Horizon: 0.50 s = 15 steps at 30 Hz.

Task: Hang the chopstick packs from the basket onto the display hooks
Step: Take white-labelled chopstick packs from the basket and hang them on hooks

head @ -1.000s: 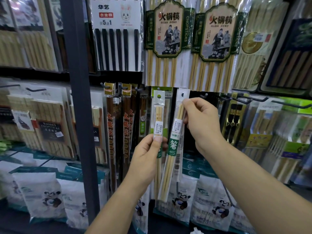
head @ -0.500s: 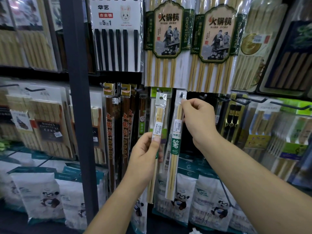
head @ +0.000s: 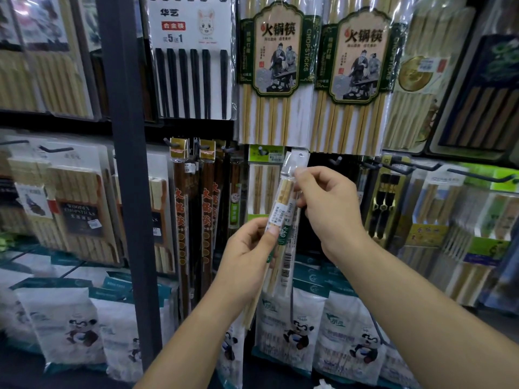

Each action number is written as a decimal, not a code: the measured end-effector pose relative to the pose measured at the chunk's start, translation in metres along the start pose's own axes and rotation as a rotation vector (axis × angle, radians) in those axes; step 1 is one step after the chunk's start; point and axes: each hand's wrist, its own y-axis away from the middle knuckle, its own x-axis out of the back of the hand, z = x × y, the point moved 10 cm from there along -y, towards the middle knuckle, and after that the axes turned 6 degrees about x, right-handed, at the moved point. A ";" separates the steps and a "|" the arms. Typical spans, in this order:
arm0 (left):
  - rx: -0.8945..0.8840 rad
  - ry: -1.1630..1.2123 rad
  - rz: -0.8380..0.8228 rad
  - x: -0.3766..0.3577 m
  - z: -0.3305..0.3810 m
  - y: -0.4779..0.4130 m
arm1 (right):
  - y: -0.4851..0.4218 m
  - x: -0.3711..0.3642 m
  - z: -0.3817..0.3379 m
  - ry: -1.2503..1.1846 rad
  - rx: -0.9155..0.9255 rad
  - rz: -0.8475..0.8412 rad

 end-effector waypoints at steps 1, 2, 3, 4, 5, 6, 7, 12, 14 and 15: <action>-0.007 -0.001 -0.014 -0.003 0.001 -0.001 | -0.002 -0.001 -0.003 0.003 0.009 0.001; -0.013 -0.004 -0.022 -0.006 0.002 -0.002 | -0.004 -0.001 -0.004 0.005 0.013 0.008; -0.018 -0.009 -0.020 -0.008 0.003 -0.004 | -0.006 0.000 -0.005 0.007 0.012 0.019; -0.021 -0.014 -0.009 -0.008 0.003 -0.005 | -0.009 0.001 -0.005 0.009 0.006 0.032; -0.023 -0.018 0.007 -0.008 0.003 -0.006 | -0.011 0.003 -0.005 0.010 -0.003 0.043; -0.024 -0.027 0.025 -0.007 0.003 -0.007 | -0.014 0.004 -0.003 0.010 -0.016 0.049; -0.026 -0.039 0.039 -0.006 0.002 -0.007 | -0.016 0.005 -0.002 0.009 -0.030 0.052; -0.016 -0.052 0.060 -0.006 0.000 -0.006 | -0.019 0.009 0.010 -0.016 -0.101 0.080; -0.013 -0.055 0.061 -0.006 0.001 -0.005 | -0.019 0.009 0.013 -0.024 -0.112 0.091; -0.012 -0.056 0.062 -0.006 0.001 -0.005 | -0.020 0.008 0.013 -0.018 -0.110 0.093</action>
